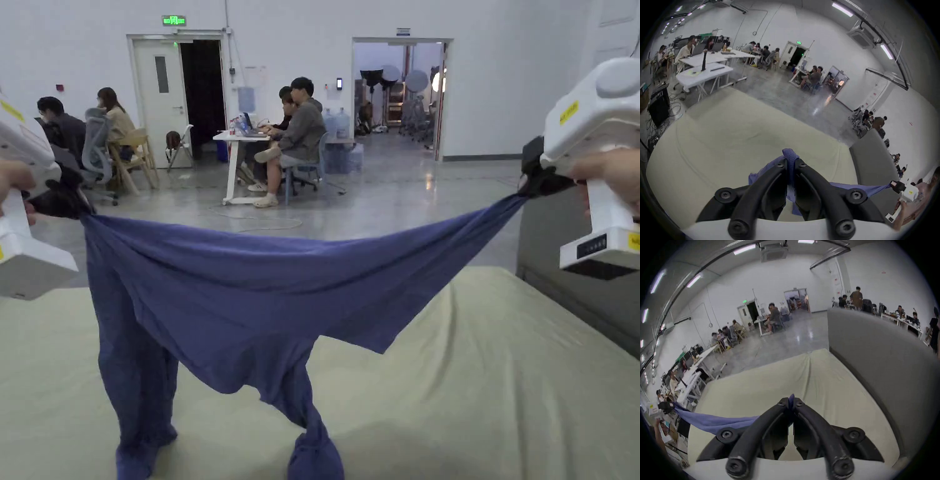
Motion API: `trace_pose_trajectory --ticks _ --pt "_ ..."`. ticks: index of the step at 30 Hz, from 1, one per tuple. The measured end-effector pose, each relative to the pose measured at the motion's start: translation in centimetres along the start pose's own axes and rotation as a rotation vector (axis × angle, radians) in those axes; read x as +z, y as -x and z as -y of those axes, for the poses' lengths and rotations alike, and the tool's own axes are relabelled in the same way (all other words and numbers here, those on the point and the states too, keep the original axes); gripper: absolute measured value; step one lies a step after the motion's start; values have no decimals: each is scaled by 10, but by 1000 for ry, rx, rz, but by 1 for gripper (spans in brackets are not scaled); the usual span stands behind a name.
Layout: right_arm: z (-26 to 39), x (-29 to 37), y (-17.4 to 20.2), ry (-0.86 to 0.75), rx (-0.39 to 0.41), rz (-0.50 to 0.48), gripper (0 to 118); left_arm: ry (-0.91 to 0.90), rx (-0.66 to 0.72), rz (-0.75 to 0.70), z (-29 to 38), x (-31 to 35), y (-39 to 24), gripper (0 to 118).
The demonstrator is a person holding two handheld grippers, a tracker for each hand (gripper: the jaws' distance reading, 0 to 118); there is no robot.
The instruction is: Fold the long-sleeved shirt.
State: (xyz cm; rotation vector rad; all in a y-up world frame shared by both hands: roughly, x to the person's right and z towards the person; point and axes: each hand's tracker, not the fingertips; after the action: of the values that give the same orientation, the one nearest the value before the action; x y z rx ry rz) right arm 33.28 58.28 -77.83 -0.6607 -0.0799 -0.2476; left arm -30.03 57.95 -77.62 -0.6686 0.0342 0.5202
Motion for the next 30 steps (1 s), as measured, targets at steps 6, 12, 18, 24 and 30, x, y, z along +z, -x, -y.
trace_pose_trajectory --ticks 6,12,18,24,30 --pt "109 -99 -27 196 25 41 0 181 17 -68 73 -92 51 1" --pt "182 -114 -48 266 61 68 0 283 7 -108 126 -115 85 1" --pt "234 -40 -68 235 164 -21 0 326 -96 -99 153 -59 102 1" --pt "321 41 -86 243 227 -25 0 400 -152 -117 222 10 127 1" --pt "424 94 -111 292 278 3 0 466 -159 -143 311 56 168 1"
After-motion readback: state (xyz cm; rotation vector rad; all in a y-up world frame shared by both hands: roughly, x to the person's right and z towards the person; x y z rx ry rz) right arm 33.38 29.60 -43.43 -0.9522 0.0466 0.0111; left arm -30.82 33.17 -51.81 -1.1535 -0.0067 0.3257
